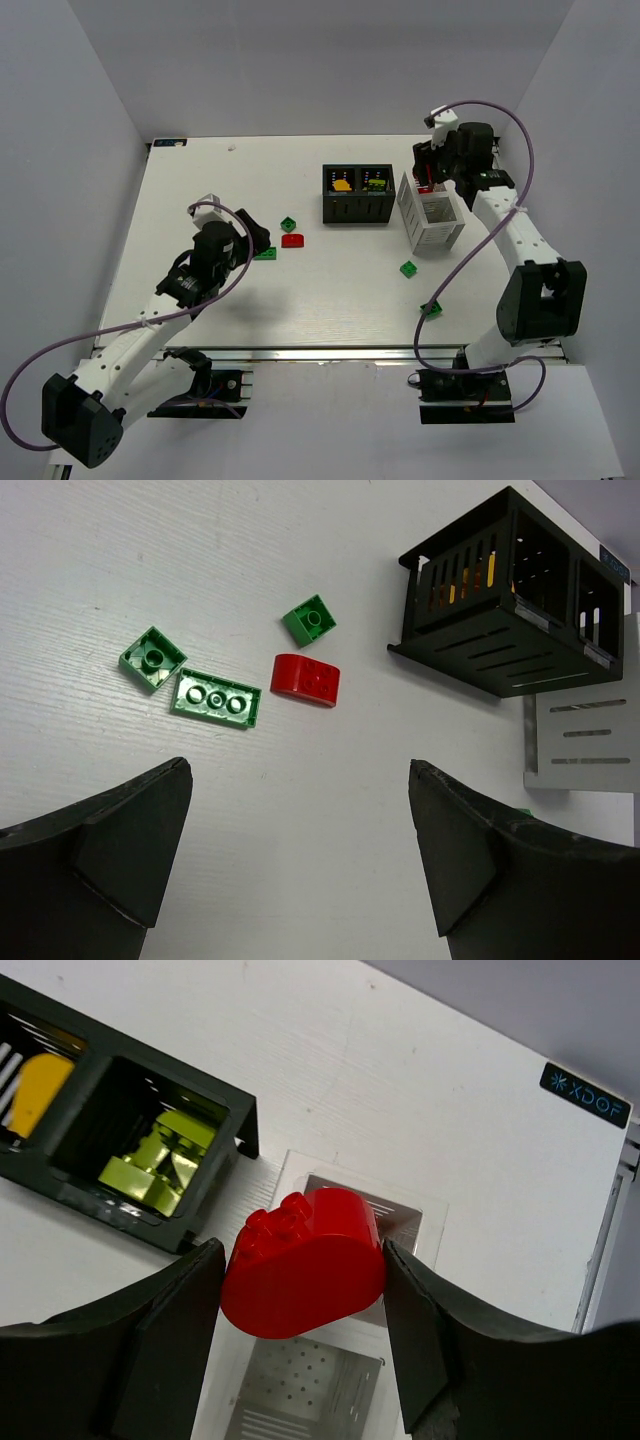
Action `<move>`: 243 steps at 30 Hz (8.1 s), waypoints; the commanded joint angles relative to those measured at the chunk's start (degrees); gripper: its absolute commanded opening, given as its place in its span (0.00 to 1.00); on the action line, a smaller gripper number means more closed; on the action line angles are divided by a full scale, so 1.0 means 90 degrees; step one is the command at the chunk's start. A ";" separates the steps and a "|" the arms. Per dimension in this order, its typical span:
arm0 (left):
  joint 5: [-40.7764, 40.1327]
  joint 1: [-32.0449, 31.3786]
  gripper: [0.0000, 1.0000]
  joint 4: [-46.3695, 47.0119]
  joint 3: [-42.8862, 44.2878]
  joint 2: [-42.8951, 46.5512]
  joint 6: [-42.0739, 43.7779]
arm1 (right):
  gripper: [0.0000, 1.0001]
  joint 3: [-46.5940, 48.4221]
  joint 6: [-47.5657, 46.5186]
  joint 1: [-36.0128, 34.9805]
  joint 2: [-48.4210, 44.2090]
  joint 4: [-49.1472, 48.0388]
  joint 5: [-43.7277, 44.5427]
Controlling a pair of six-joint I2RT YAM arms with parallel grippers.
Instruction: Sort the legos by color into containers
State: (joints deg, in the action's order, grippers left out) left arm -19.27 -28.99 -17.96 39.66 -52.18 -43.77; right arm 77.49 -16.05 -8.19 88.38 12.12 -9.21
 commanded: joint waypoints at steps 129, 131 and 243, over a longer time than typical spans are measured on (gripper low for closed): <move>0.3596 0.0292 0.00 0.2659 0.1658 -0.3147 -0.4570 | 0.72 -0.0593 0.3150 -0.2283 -0.0485 -0.0653 -0.2873; 0.3576 0.0292 0.00 0.2747 0.1580 -0.3118 -0.4668 | 0.72 -0.0612 0.3482 -0.2488 -0.0435 -0.0896 -0.2824; 0.1125 0.1639 0.83 -0.1246 0.1160 -0.1681 -0.0577 | 0.90 0.0449 -0.3127 0.0831 0.0300 0.1166 -0.3072</move>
State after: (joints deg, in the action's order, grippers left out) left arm -8.38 -14.68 -26.04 49.93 -65.76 -50.37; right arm 87.09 -39.44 -0.75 101.01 25.93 -25.80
